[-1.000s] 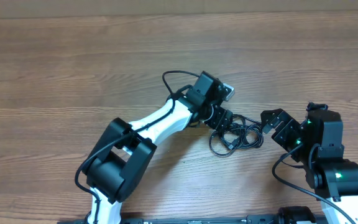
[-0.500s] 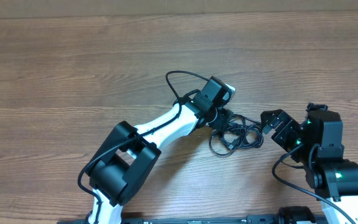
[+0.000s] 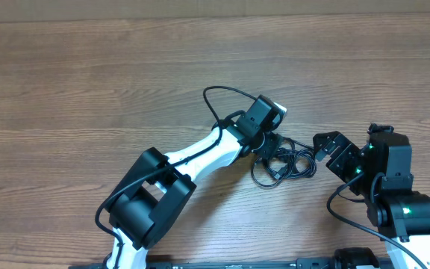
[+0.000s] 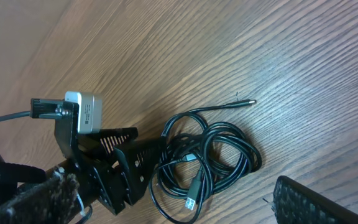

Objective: Untangle cables

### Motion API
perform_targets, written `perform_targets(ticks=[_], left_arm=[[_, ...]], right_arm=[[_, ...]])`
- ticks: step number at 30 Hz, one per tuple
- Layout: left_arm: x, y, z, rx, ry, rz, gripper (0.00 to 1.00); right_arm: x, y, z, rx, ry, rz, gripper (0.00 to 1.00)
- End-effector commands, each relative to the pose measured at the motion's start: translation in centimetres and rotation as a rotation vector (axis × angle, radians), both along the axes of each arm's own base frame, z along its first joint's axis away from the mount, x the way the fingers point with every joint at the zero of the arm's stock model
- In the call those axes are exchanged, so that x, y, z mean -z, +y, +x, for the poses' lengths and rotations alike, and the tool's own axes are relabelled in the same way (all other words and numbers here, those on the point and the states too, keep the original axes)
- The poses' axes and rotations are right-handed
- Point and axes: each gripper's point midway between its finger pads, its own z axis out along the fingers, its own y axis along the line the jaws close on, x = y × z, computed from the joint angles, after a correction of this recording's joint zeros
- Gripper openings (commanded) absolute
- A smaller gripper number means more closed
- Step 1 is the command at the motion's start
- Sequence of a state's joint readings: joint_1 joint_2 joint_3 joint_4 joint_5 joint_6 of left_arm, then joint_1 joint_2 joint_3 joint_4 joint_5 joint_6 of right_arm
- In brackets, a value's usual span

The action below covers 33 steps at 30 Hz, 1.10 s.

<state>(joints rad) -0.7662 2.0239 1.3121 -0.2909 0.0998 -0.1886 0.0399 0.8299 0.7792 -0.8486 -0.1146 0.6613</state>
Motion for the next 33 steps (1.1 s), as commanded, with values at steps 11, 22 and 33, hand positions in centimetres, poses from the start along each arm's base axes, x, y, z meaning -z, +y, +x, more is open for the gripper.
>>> perform_targets(ticks=[11, 22, 33], left_arm=[[1.8, -0.3, 0.1, -0.004, 0.002, 0.035, 0.61], [3.3, -0.1, -0.3, 0.000, 0.030, 0.054, 0.52], [3.6, 0.4, -0.5, 0.024, 0.027, 0.087, 0.04]], right_arm=[[-0.8, -0.2, 0.3, 0.011, -0.021, -0.003, 1.00], [-0.8, -0.2, 0.3, 0.012, -0.021, -0.003, 1.00], [-0.8, -0.2, 0.3, 0.011, -0.021, -0.003, 1.00]])
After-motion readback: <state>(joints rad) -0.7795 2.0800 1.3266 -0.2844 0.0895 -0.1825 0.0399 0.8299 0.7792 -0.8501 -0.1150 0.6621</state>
